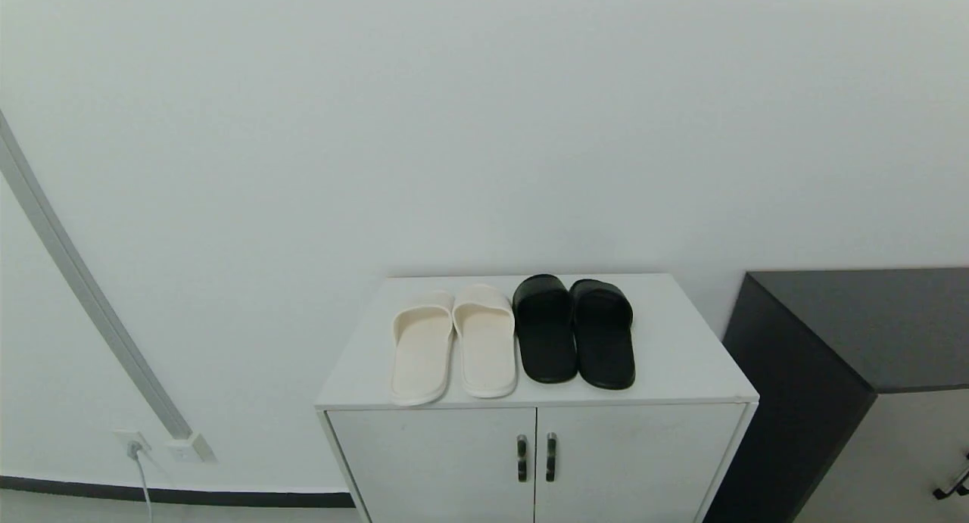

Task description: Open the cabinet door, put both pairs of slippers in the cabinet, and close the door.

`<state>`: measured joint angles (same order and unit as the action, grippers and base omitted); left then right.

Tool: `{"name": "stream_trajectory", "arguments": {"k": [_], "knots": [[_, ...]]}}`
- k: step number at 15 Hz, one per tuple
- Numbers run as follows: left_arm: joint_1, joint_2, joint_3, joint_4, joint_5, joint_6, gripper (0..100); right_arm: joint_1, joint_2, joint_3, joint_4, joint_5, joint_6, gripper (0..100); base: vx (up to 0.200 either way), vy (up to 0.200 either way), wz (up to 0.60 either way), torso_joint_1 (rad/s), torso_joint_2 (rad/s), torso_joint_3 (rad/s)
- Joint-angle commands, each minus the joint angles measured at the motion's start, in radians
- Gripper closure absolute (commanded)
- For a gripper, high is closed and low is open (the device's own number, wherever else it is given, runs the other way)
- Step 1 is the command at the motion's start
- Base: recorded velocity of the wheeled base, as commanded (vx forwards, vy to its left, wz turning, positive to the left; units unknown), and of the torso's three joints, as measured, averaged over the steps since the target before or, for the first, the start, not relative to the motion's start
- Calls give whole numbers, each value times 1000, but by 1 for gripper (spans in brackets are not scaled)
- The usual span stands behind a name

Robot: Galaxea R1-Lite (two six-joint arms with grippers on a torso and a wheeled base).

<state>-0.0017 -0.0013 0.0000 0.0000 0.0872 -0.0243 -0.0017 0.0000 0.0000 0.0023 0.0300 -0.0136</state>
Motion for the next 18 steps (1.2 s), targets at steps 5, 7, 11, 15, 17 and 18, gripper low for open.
{"name": "stream_trajectory", "arguments": {"k": [5,7,11,15,17,18], "knots": [[0,1,0,0,0,0,100,0,0,-2,-1,-2,-9,0,0,0,0,0,0,0],[0,1,0,0,0,0,100,0,3,-23,-4,-4,0,0,0,0,0,0,0,0],[0,1,0,0,0,0,100,32,167,-225,223,59,66,0,0,0,0,0,0,0],[0,1,0,0,-1,1,100,37,293,-141,127,142,58,0,0,0,0,0,0,0],[0,1,0,0,-1,0,100,37,405,-150,96,191,46,0,0,0,0,0,0,0],[0,1,0,0,-1,0,100,37,491,-161,41,206,47,0,0,0,0,0,0,0]]}}
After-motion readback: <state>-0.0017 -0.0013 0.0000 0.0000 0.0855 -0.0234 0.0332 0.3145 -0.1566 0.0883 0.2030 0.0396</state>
